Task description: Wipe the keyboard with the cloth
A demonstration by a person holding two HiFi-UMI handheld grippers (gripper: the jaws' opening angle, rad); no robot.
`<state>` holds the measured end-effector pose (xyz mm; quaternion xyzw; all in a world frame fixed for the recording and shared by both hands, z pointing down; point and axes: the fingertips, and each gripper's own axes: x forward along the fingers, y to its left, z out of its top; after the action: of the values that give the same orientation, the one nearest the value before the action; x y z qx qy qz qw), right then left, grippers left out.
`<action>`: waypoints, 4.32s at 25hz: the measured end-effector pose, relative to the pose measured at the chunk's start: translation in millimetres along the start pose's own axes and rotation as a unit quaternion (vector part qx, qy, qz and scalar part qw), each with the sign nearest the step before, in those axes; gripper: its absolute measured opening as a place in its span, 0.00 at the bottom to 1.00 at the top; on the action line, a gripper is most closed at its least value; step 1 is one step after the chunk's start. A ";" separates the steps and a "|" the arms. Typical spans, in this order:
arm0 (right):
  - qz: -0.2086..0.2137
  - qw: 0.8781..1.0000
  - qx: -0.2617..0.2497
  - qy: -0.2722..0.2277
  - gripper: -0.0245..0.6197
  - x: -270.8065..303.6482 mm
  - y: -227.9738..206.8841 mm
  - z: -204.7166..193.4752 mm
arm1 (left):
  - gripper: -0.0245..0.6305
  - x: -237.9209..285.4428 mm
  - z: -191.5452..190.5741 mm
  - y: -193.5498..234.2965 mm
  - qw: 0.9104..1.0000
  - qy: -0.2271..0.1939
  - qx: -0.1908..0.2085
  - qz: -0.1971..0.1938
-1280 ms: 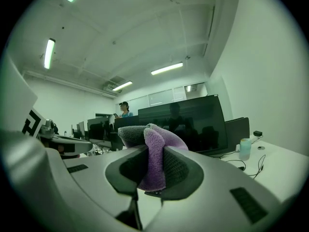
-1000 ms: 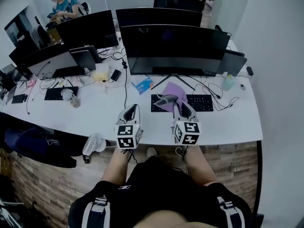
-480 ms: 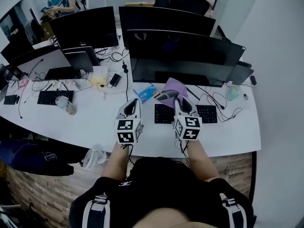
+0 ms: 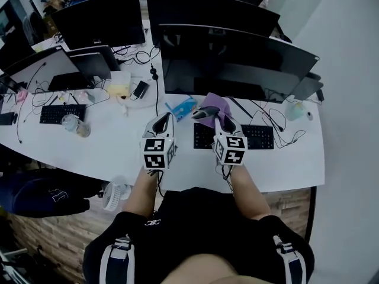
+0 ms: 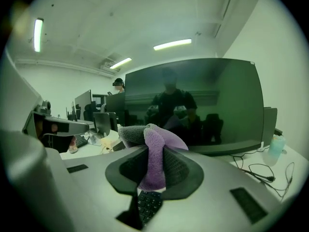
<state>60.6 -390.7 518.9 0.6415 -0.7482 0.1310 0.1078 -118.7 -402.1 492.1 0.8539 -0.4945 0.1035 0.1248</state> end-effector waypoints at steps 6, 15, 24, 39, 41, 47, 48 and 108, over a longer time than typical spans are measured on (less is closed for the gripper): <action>0.013 0.999 0.001 0.040 0.18 30.6 -1.0 -34.3 | 0.05 4.4 -14.5 6.0 1.000 0.016 0.000 0.012; 0.028 0.994 -0.020 0.108 0.18 63.4 8.2 -85.8 | 0.05 7.4 -21.0 12.4 0.999 0.028 -0.003 0.019; 0.035 0.979 -0.037 0.197 0.18 77.5 17.3 -144.7 | 0.05 5.4 -28.5 19.2 0.999 0.036 -0.007 0.026; 0.057 0.964 -0.062 0.251 0.18 79.8 20.9 -185.8 | 0.05 1.9 -28.2 19.2 0.999 0.033 -0.007 0.030; 0.062 0.963 -0.065 0.254 0.18 79.2 21.3 -186.8 | 0.05 2.2 -28.9 16.3 0.999 0.035 -0.006 0.028; 0.070 0.963 -0.077 0.248 0.18 77.3 21.3 -189.1 | 0.05 -0.7 -26.5 6.1 0.999 0.035 0.000 0.028; 0.071 0.963 -0.080 0.248 0.18 76.5 21.0 -189.1 | 0.05 -1.7 -25.9 5.2 0.999 0.035 -0.001 0.031; 0.091 0.963 -0.071 0.243 0.18 -30.2 -169.5 -225.0 | 0.05 72.1 -33.5 -219.8 0.999 0.042 0.004 0.005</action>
<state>231.2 -311.5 730.8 0.5104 -0.7617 0.2389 0.3196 106.1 -345.1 521.1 0.8468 -0.4929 0.1418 0.1410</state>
